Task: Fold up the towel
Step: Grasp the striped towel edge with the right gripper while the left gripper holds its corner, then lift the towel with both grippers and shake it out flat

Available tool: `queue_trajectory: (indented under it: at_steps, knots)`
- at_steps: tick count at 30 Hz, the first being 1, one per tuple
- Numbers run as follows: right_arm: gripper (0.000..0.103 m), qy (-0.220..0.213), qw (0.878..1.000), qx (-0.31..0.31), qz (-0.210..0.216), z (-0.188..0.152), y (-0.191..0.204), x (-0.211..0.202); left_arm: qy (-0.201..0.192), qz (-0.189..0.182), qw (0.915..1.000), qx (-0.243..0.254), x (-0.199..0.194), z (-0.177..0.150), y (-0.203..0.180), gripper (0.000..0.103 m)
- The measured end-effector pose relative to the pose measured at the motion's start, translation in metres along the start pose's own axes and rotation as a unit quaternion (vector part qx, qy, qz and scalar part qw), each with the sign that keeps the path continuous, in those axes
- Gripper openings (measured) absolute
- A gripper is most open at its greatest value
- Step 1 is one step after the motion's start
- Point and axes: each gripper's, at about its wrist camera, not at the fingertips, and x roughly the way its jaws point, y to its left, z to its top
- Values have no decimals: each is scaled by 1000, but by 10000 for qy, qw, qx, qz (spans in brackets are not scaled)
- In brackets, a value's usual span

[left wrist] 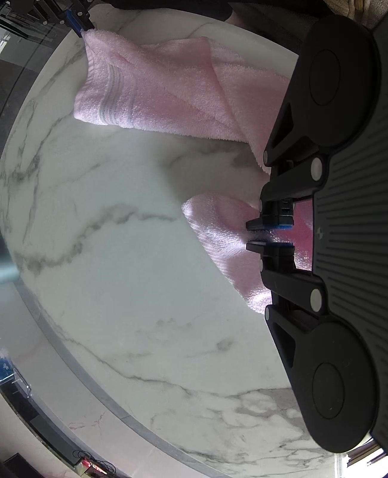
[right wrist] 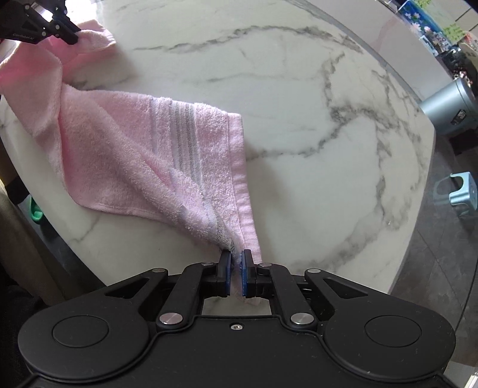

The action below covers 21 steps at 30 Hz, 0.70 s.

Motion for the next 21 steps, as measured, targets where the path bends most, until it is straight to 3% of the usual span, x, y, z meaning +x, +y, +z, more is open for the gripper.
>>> queue_trajectory:
  at_steps: [9, 21]
  knots:
    - [4, -295, 9971, 235, -657, 9, -11, -57, -401, 756, 9939, -699, -67, -38, 43, 5]
    - [4, -645, 9860, 533, -1445, 6, -28, -115, -879, 1595, 9750, -1270, -158, -71, 68, 5]
